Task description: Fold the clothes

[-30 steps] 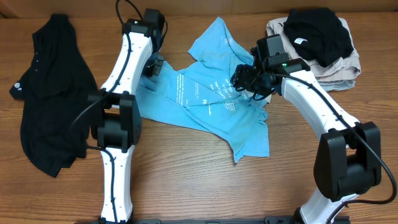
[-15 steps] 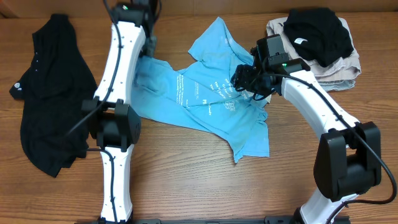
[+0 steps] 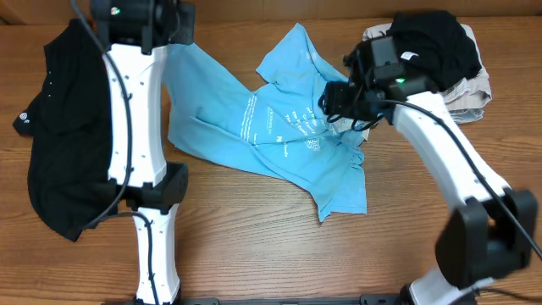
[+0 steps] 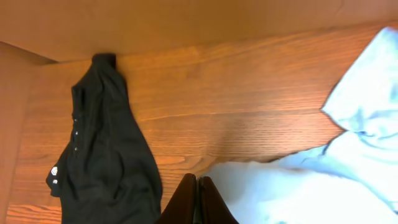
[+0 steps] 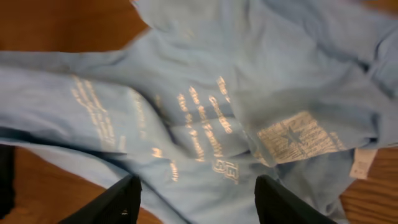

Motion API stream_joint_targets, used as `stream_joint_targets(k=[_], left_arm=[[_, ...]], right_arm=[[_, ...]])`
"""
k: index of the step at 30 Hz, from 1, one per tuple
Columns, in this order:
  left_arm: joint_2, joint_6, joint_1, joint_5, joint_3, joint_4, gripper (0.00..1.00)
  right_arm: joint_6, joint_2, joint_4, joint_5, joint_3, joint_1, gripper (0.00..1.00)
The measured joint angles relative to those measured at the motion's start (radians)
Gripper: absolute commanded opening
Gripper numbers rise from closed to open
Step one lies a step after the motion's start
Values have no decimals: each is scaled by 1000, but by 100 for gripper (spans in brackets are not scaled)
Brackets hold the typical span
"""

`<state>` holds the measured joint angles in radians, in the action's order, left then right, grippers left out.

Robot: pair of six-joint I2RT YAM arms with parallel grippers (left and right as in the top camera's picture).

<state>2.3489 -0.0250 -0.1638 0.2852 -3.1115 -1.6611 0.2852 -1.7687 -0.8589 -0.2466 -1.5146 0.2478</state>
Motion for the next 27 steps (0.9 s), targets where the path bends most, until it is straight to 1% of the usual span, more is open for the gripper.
stream_joint_targets(k=[5,9,10,16,18,22,25,27], left_arm=[[-108,1,-20,-13,0,-24,4],[-212,1,-40,-34,-4,-29,4],[-235,1,-40,-49,-6,-29,4],[-346,1,-46,-150,-16,-30,4],[-364,1,-46,-170,2,-31,4],[-380,-2,-46,-184,105,-30,4],[-379,-21,-46,-169,228,-30,4],[-376,-42,-45,-138,321,-30,4]], right_arm=[[-28,178,-55,0,-43,0,61],[-36,306,-125,0,-56,-2,59],[-37,329,-146,0,-56,-3,57],[-27,422,-303,19,-57,-3,59],[-22,428,-323,45,-57,2,59],[-8,398,-294,105,-56,17,59],[-3,319,-228,130,-56,21,58],[-1,221,-165,151,-56,22,58]])
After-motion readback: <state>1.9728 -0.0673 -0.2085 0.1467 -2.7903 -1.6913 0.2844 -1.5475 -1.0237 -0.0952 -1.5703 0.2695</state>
